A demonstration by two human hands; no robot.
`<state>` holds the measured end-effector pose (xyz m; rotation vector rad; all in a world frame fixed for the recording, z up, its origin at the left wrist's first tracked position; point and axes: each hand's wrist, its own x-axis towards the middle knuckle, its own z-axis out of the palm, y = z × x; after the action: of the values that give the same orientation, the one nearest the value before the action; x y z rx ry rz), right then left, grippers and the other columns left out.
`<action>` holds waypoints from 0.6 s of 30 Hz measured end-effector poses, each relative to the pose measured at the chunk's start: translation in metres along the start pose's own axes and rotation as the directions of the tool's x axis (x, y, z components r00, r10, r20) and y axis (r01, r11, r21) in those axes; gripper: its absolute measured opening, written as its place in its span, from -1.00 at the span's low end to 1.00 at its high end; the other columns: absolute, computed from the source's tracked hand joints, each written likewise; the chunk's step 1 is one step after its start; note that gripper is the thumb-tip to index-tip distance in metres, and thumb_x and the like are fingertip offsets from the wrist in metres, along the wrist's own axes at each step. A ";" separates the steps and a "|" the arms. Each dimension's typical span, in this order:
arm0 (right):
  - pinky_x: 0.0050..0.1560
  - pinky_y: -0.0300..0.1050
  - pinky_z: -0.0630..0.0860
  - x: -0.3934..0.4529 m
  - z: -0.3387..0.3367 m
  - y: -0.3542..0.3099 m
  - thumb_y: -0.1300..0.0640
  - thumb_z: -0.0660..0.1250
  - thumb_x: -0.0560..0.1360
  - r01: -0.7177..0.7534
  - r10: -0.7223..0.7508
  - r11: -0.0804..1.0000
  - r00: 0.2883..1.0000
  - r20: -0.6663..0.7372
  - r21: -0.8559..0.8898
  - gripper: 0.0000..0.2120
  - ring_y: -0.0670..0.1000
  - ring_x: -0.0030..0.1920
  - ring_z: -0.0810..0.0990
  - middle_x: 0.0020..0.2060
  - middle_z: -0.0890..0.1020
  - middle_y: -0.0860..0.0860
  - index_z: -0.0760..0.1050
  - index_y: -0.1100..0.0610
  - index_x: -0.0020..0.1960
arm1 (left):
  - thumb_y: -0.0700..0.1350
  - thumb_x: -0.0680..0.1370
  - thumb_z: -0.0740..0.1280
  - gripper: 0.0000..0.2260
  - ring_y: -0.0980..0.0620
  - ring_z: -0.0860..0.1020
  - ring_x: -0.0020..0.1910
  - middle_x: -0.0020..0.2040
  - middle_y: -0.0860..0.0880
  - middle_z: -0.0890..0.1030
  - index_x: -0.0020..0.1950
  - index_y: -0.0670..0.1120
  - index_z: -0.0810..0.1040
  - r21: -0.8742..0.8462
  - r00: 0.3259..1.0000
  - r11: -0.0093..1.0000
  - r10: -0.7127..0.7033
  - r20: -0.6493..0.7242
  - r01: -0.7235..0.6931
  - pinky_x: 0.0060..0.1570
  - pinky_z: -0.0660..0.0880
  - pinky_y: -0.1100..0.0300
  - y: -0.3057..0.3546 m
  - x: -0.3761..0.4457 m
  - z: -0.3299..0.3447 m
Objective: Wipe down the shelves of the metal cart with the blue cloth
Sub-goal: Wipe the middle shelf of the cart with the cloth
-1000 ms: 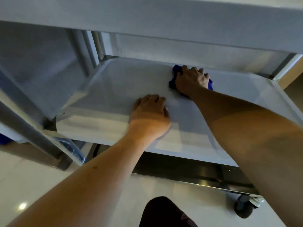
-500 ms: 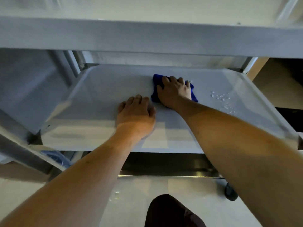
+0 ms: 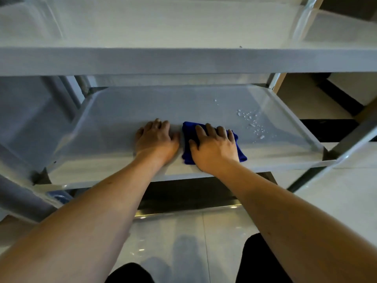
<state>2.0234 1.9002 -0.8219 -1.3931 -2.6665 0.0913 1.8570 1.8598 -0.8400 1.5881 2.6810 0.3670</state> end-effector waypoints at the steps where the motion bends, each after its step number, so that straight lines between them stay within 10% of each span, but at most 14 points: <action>1: 0.44 0.31 0.15 -0.006 -0.001 -0.002 -0.20 -0.03 0.62 -0.007 0.007 1.000 1.000 0.002 -0.002 -0.49 0.24 0.41 0.29 0.44 0.37 0.09 0.23 0.00 0.49 | 0.22 0.61 0.04 -0.49 -0.10 0.27 0.48 0.50 -0.07 0.35 0.48 0.02 0.33 0.008 1.000 1.000 0.005 -0.001 -0.005 0.44 0.19 -0.09 -0.002 -0.002 0.000; 18: 0.48 0.33 0.08 -0.062 -0.005 -0.009 -0.22 -0.05 0.62 -0.103 0.103 0.995 0.994 -0.024 -0.001 -0.44 0.23 0.47 0.27 0.47 0.36 0.07 0.21 0.03 0.52 | 0.19 0.60 0.14 -0.68 -0.08 0.51 0.09 0.10 -0.05 0.56 0.18 0.02 0.48 0.054 0.999 0.998 0.013 -0.044 -0.010 0.13 0.45 -0.05 -0.008 -0.029 -0.019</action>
<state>2.0523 1.8443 -0.8213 -1.5215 -2.5756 0.0809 1.8620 1.8267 -0.8263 1.6294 2.7382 0.3367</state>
